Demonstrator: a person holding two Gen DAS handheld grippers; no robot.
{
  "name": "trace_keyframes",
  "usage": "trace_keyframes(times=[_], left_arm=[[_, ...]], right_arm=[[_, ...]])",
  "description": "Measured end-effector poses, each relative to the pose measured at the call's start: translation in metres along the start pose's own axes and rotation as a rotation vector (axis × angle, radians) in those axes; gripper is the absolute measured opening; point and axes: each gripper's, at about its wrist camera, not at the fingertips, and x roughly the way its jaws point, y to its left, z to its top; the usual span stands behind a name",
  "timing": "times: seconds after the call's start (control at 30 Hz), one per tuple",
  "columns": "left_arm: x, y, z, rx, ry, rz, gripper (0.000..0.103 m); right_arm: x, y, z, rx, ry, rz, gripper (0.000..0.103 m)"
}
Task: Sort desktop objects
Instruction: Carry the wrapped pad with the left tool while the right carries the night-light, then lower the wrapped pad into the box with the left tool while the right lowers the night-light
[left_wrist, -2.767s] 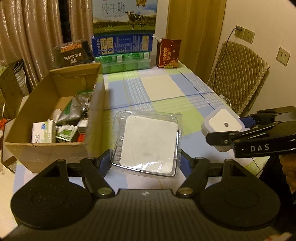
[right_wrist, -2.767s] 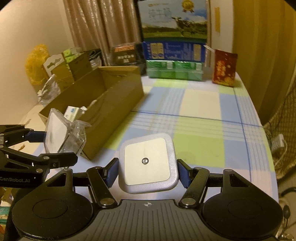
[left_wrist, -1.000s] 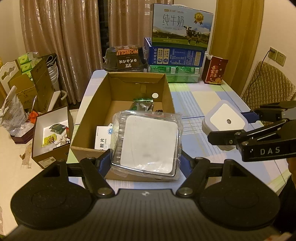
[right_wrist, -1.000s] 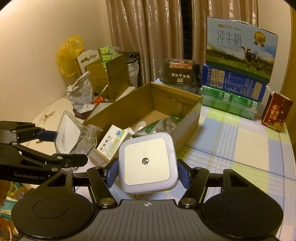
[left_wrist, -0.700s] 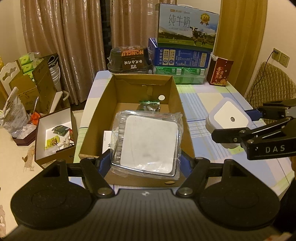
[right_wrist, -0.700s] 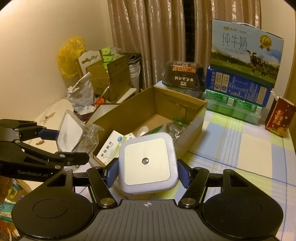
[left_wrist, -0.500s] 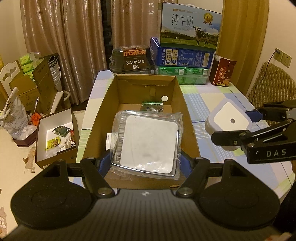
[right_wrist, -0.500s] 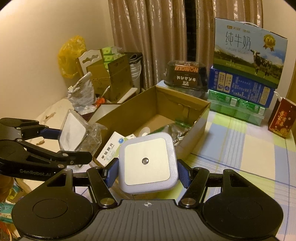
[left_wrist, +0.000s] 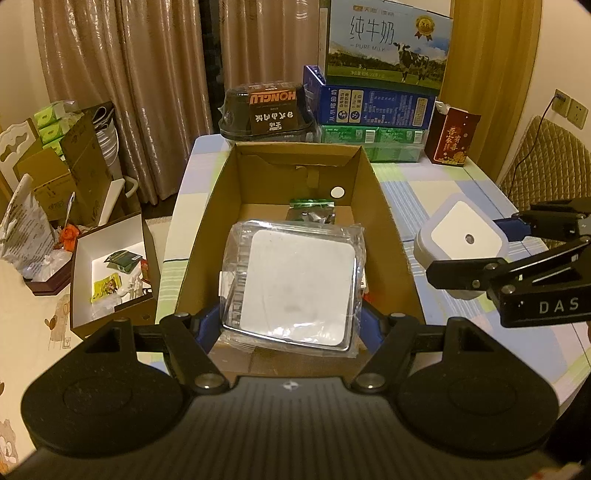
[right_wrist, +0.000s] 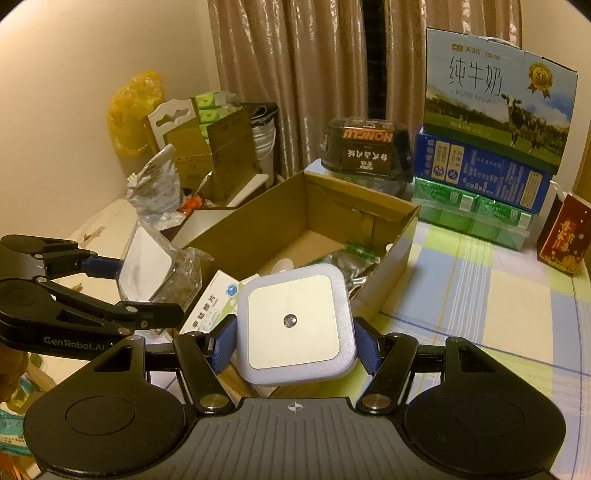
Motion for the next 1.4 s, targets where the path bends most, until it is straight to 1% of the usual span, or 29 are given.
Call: trace_keyframes(times=[0.5, 0.73, 1.03, 1.4], left_arm=[[0.028, 0.018, 0.026, 0.032, 0.011, 0.000, 0.069], [0.042, 0.023, 0.033, 0.051, 0.025, -0.001, 0.069], [0.058, 0.034, 0.040, 0.054, 0.045, -0.009, 0.069], [0.076, 0.035, 0.047, 0.067, 0.068, -0.018, 0.069]], right_arm=[[0.031, -0.004, 0.017, -0.005, 0.016, -0.023, 0.063], [0.042, -0.002, 0.021, 0.001, 0.022, -0.025, 0.063], [0.059, -0.003, 0.031, 0.022, 0.042, -0.061, 0.063], [0.075, -0.009, 0.034, 0.036, 0.070, -0.080, 0.063]])
